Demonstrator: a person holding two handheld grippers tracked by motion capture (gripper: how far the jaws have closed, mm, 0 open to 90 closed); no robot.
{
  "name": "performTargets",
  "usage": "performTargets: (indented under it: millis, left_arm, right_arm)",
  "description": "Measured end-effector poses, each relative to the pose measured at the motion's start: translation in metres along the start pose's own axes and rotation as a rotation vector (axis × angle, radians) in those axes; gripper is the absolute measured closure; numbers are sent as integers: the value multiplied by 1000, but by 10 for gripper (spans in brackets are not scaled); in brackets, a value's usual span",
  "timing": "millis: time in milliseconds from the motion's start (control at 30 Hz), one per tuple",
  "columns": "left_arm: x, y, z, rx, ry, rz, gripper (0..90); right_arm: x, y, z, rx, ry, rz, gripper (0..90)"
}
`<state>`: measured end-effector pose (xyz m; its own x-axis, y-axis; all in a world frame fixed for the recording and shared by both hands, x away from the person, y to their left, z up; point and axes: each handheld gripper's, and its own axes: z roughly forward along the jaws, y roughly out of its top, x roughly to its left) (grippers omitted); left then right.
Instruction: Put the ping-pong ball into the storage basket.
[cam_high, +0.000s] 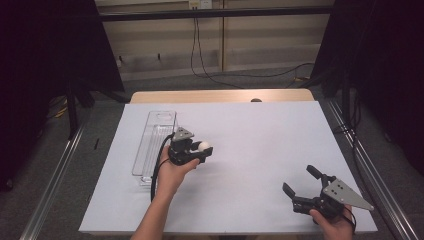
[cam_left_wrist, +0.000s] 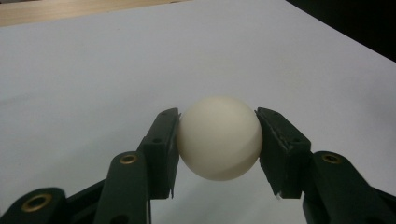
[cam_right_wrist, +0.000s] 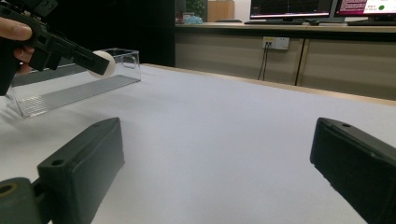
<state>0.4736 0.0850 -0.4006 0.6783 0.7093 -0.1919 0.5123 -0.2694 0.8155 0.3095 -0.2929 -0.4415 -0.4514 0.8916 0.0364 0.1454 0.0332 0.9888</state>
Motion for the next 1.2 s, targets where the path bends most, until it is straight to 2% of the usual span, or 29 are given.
performTargets:
  millis: [200,333,500,667,767,867,933,1200]
  left_arm:
    - [2,1,-3,5,3,6,512]
    - [2,1,-4,-7,-1,-15,512]
    - [5,3,-7,5,7,3,512]
    - [7,3,-10,0,7,-16,512]
    - [8,4,-12,4,10,-11,513]
    - [8,4,-13,-5,16,-29,513]
    - [10,4,-14,5,17,-13,512]
    - [12,4,-15,7,11,-18,513]
  right_arm:
    - [0,0,0,0,2,-1,23]
    - [0,0,0,-1,0,2,23]
    - [1,0,0,1,2,0,23]
    - [1,0,0,-1,-1,0,23]
    - [1,0,1,-3,-4,5,23]
    - [1,0,1,-3,2,-2,23]
    - [1,0,1,-4,-3,4,23]
    - [1,0,1,-4,0,3,23]
